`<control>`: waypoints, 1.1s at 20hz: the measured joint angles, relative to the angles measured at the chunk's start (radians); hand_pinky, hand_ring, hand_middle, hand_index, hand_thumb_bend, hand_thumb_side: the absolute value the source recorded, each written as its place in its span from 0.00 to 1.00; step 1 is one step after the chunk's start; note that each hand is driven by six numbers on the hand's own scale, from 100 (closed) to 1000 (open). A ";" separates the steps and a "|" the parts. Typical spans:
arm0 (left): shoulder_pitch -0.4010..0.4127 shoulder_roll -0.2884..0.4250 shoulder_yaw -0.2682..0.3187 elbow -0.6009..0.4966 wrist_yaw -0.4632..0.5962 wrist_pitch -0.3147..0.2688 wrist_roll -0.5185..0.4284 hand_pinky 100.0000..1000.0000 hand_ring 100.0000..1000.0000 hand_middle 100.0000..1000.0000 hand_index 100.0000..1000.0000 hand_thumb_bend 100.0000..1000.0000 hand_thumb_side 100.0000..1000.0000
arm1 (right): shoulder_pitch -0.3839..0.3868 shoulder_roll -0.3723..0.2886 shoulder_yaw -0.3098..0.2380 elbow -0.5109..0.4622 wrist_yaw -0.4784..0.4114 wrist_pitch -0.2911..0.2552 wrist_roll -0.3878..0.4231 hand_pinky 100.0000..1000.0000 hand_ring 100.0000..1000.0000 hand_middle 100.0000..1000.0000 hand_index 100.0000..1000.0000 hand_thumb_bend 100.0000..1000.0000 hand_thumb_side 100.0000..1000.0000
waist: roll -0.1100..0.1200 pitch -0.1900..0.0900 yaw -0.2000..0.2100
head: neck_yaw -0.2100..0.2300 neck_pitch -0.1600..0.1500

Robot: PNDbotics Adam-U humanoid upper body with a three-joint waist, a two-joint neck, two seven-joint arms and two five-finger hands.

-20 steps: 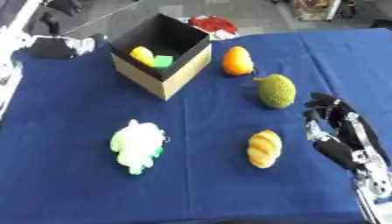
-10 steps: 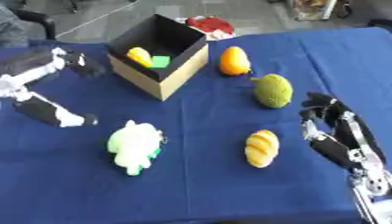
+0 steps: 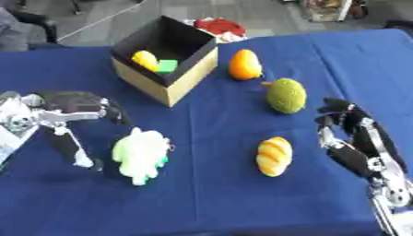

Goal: Pick up objects on the table and place them in the box.

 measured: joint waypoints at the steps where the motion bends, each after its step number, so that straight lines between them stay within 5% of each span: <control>1: -0.008 -0.010 -0.008 0.011 -0.012 -0.015 0.009 0.82 0.75 0.75 0.89 0.50 0.00 | 0.000 0.000 0.002 0.000 0.000 0.000 0.001 0.81 0.63 0.63 0.80 0.00 0.11 | 0.000 0.000 0.000 | 0.000 0.000; 10: -0.041 -0.073 -0.058 0.094 -0.060 -0.055 0.038 0.79 0.69 0.69 0.84 0.42 0.00 | 0.000 0.000 0.005 0.000 0.000 -0.002 0.003 0.81 0.63 0.63 0.80 0.00 0.11 | 0.000 0.000 -0.003 | 0.004 0.000; 17: -0.042 -0.084 -0.055 0.116 -0.027 -0.027 0.010 0.62 0.45 0.41 0.63 0.21 0.00 | 0.000 0.000 0.005 0.000 0.000 -0.002 0.003 0.81 0.63 0.63 0.80 0.00 0.11 | 0.000 0.000 -0.003 | 0.004 0.000; 22: -0.040 -0.083 -0.019 0.104 0.005 -0.021 0.033 0.55 0.38 0.33 0.55 0.17 0.00 | 0.001 0.000 0.005 0.000 0.000 -0.001 0.001 0.81 0.62 0.63 0.80 0.00 0.11 | 0.000 0.000 -0.001 | 0.002 0.000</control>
